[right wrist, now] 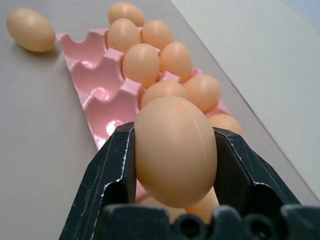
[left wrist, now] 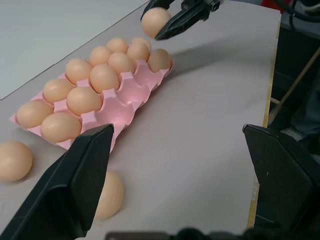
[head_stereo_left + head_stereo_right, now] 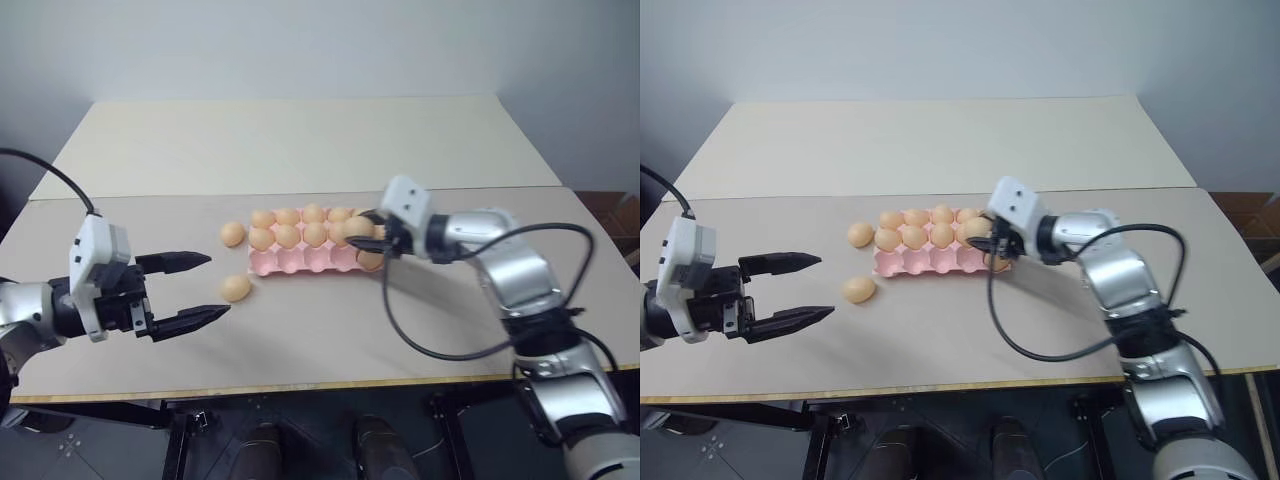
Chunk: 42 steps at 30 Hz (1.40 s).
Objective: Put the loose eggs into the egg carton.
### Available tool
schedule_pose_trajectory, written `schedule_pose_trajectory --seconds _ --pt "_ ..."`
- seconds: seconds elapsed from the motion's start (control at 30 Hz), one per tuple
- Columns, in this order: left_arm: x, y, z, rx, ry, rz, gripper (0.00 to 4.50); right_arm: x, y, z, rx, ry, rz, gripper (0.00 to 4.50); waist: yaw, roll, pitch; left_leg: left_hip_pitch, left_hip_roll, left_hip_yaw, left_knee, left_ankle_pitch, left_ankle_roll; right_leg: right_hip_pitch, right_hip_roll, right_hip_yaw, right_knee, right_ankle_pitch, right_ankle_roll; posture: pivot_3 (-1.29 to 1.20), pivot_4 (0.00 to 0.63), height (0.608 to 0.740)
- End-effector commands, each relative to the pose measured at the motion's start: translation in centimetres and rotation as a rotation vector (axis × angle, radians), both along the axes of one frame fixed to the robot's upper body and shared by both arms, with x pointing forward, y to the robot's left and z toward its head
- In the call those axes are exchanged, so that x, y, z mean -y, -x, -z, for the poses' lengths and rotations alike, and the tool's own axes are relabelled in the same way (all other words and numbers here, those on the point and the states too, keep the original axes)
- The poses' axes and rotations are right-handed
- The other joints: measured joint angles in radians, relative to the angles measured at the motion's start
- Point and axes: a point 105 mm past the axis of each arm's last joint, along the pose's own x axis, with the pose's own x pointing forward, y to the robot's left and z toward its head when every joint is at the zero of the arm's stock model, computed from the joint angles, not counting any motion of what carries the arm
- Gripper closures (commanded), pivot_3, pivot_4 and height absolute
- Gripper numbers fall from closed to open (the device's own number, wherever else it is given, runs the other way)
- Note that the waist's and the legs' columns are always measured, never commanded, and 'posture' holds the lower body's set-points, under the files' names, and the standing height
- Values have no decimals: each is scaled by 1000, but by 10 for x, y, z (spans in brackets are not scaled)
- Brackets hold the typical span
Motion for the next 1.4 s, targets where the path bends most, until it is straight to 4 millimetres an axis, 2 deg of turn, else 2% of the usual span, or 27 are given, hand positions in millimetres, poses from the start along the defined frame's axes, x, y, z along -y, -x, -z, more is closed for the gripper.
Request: schedule_pose_trajectory --seconds 0.03,0.1,0.23,0.37,0.53,0.57,0.7,0.8,0.93,1.03,1.17,1.27,1.4 --pt "2 5 -8 51 -13 8 0 -6 -9 -2 13 23 29 2538 7 0 0 0 0 0 0 0 0 0 0 0 0 0 0 0 150 740" --pt "2 7 -9 51 -12 2 0 -8 -8 4 -5 44 17 2538 15 0 0 0 0 0 0 0 0 0 0 0 -1 0 0 0 150 740" --pt "0 8 -9 51 -12 -7 0 -10 -3 10 -30 63 -7 1373 16 0 0 0 0 0 0 0 0 -1 0 0 0 0 0 0 150 740" --pt "1 8 -12 53 17 -3 0 -8 -2 4 -23 40 0 79 15 0 0 0 0 0 0 0 0 -1 0 0 1 0 0 0 150 740" --pt "5 5 -9 26 60 38 0 4 3 -7 7 6 26 29 16 0 0 0 0 0 0 0 0 -1 0 0 0 0 0 0 150 740" --pt "4 1 -7 26 53 34 0 11 7 -12 12 -15 32 29 17 0 0 0 0 0 0 0 0 -1 0 0 1 0 0 0 150 740" --pt "-12 -3 -12 23 60 -25 0 52 39 -33 62 -61 25 29 27 0 0 -1 -1 -1 0 0 0 0 -1 -2 -1 0 0 0 150 740" --pt "-31 -2 -16 25 35 -72 0 85 70 -38 53 -59 30 29 26 0 0 -1 -1 0 0 0 0 0 -1 -2 -2 0 0 0 150 740" --pt "-46 -4 -20 31 34 -121 0 113 104 -38 22 -13 44 29 21 0 0 2 0 1 0 0 0 2 0 -1 -1 0 0 0 150 740" --pt "-52 -3 -19 30 20 -137 0 123 122 -36 0 7 38 29 17 0 0 4 0 1 0 0 0 4 0 -1 -1 0 0 0 150 740" --pt "-43 -3 -16 25 30 -108 0 128 121 -25 -11 63 58 29 15 0 0 5 1 1 0 0 0 5 0 0 -1 0 0 0 150 740" --pt "-39 -4 -16 31 36 -101 0 127 114 -24 -13 71 55 29 16 0 0 4 1 1 0 0 0 4 0 0 -1 0 0 0 150 740" --pt "-30 -9 -15 39 56 -75 0 125 93 -19 33 118 43 29 16 0 0 3 0 1 0 0 0 4 0 0 -2 0 0 0 150 740"
